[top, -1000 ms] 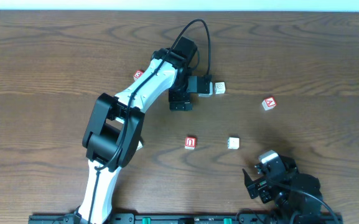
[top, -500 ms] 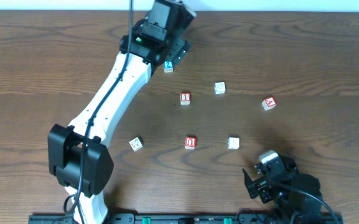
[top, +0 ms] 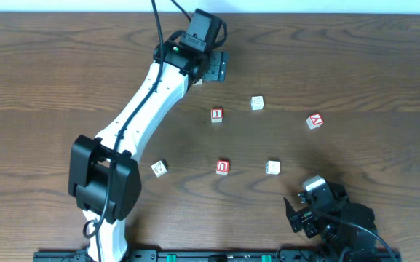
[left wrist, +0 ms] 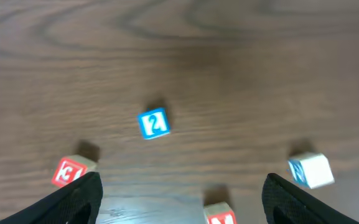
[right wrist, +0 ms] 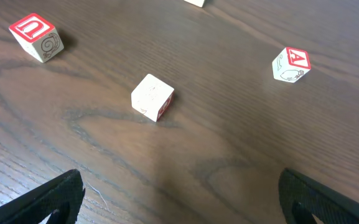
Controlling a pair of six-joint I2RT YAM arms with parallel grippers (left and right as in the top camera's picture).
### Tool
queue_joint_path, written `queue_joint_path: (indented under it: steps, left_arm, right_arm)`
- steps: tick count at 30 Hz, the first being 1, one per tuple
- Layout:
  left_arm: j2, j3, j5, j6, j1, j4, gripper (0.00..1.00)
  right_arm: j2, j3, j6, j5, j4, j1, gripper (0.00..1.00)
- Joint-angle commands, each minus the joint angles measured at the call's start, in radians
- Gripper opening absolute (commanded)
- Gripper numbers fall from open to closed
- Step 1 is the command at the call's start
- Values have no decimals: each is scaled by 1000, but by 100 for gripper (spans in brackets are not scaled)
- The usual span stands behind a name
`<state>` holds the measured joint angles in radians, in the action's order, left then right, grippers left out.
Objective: Spell out Ai2
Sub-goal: 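Move the left gripper to the blue 2 block and grasp it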
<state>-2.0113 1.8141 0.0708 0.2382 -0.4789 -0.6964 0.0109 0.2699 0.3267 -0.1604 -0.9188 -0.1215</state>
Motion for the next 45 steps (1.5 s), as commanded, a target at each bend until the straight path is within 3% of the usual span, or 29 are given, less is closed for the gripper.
queue_joint_path:
  steps: [1,11,19,27,38,45]
  left_arm:
    - [-45,-3,105,113,-9,15,82]
    - [-274,248,188,212,-3,-49,82]
    - [-354,264,221,364,15,-48,82]
    - [-403,264,59,368,46,-53,83]
    - [-406,263,71,368,22,-77,73]
    - [-435,262,74,367,19,-87,78]
  right_arm:
    - [-5,-10,11,-8,-6,8,99]
    - [-5,-10,11,-8,-6,8,99]
    - [-5,-10,11,-8,-6,8,99]
    - [-5,-10,11,-8,-6,8,99]
    - [-5,-10,11,-8,-6,8,99]
    - [-5,-10,11,-8,-6,8,99]
